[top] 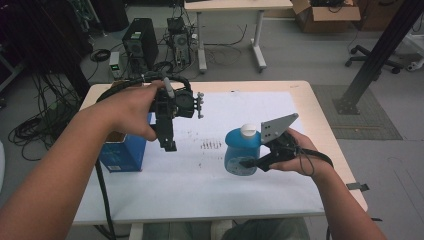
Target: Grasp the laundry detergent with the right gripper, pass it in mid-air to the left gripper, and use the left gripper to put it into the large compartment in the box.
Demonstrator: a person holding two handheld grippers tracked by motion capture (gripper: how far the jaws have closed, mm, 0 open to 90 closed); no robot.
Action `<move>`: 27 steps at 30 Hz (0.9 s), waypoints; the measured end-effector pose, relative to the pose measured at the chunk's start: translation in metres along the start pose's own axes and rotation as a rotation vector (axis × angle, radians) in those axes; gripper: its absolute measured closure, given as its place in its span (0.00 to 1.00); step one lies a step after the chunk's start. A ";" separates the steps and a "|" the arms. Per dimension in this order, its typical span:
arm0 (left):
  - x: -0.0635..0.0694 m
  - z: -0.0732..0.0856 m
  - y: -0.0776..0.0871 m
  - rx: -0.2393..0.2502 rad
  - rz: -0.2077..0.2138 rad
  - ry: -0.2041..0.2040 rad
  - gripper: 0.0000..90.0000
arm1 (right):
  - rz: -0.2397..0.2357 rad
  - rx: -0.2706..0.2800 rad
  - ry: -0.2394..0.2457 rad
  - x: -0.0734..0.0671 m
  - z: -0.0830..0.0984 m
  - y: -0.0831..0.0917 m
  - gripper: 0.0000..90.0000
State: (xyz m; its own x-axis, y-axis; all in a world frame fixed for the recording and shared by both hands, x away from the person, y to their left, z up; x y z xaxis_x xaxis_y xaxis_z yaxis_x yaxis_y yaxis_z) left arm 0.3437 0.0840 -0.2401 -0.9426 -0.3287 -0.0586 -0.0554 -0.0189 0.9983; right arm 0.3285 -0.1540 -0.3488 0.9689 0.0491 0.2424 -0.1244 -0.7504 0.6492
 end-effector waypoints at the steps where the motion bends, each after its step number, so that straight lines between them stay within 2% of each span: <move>1: 0.000 0.000 0.000 0.000 0.000 0.000 0.00 | 0.000 0.000 0.000 0.000 0.000 0.000 0.52; 13: 0.007 -0.009 0.001 0.002 0.008 -0.019 0.00 | -0.063 0.023 0.021 -0.004 -0.005 -0.023 0.52; 27: 0.014 -0.016 0.000 0.010 0.021 -0.034 0.00 | -0.079 0.044 0.028 -0.003 -0.012 -0.045 0.52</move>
State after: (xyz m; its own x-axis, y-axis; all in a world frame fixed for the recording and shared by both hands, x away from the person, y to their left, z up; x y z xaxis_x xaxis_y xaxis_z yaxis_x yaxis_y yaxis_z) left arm 0.3356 0.0644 -0.2412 -0.9542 -0.2966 -0.0382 -0.0390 -0.0033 0.9992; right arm 0.3287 -0.1124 -0.3707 0.9689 0.1273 0.2123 -0.0377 -0.7718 0.6347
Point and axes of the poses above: each handheld gripper's, and its own axes: y roughly backward along the jaws, z roughly out of its underside, x roughly to its right, the point moved 4 cm from there along -y, roughly forward along the jaws, and after that the axes turned 15 degrees about y, right-handed, at the moved point
